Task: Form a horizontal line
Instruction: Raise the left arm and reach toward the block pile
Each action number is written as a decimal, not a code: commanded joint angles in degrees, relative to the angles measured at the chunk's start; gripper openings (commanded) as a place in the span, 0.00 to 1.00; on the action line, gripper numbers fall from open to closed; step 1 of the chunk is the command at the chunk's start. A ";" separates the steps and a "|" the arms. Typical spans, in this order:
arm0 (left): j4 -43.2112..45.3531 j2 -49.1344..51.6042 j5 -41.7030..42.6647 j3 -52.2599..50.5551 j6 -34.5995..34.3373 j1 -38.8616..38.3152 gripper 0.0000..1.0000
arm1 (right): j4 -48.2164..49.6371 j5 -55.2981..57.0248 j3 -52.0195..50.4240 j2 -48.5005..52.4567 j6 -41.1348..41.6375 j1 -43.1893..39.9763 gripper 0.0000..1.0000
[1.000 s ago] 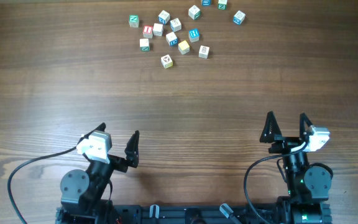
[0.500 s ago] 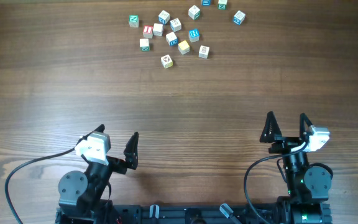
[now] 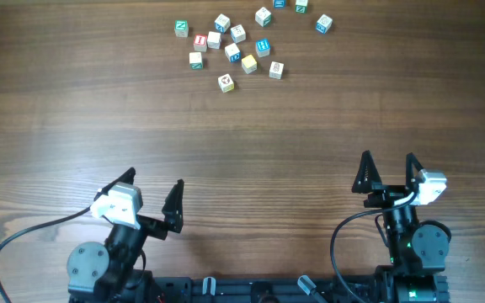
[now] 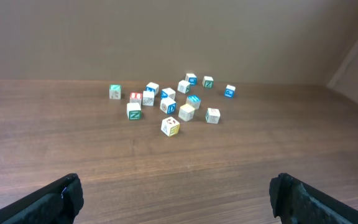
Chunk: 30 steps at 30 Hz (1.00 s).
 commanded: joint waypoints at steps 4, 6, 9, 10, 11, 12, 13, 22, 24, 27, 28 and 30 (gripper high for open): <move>-0.11 3.52 0.94 4.68 -0.37 -0.22 1.00 | 0.11 -0.74 -0.04 -0.42 -0.98 -0.26 1.00; -0.15 5.31 0.96 5.95 -0.37 -0.22 1.00 | 0.11 -0.76 -0.04 -0.42 -0.98 -0.26 1.00; -0.79 8.13 0.96 8.26 -0.37 -0.22 1.00 | 0.11 -0.74 -0.04 -0.42 -0.98 -0.26 1.00; -1.01 9.42 0.98 9.42 -0.37 -0.22 1.00 | 0.11 -0.76 -0.04 -0.42 -0.98 -0.26 1.00; -1.20 10.19 0.96 10.21 -0.37 -0.22 1.00 | 0.11 -0.76 -0.04 -0.42 -0.98 -0.26 1.00; -1.40 10.91 0.96 10.97 -0.35 -0.22 1.00 | 0.11 -0.74 -0.04 -0.42 -0.98 -0.26 1.00; -1.60 11.61 0.96 11.76 -0.35 -0.22 1.00 | 0.11 -0.74 -0.04 -0.42 -0.98 -0.26 1.00; -2.08 16.26 0.92 16.76 -0.37 -0.22 1.00 | 0.11 -0.76 -0.04 -0.42 -1.01 -0.26 1.00; -2.03 17.84 0.90 17.84 -0.35 -0.22 1.00 | 0.11 -0.74 -0.04 -0.42 -0.98 -0.26 1.00; -1.99 21.29 0.90 19.80 -0.35 -0.22 1.00 | 0.09 -0.76 -0.04 -0.42 -0.98 -0.26 1.00; -1.97 22.25 0.90 20.33 -0.35 -0.22 1.00 | 0.11 -0.74 -0.04 -0.42 -0.98 -0.26 1.00; -1.44 25.42 0.87 21.94 -0.33 -0.22 1.00 | 0.11 -0.74 -0.04 -0.42 -1.01 -0.26 1.00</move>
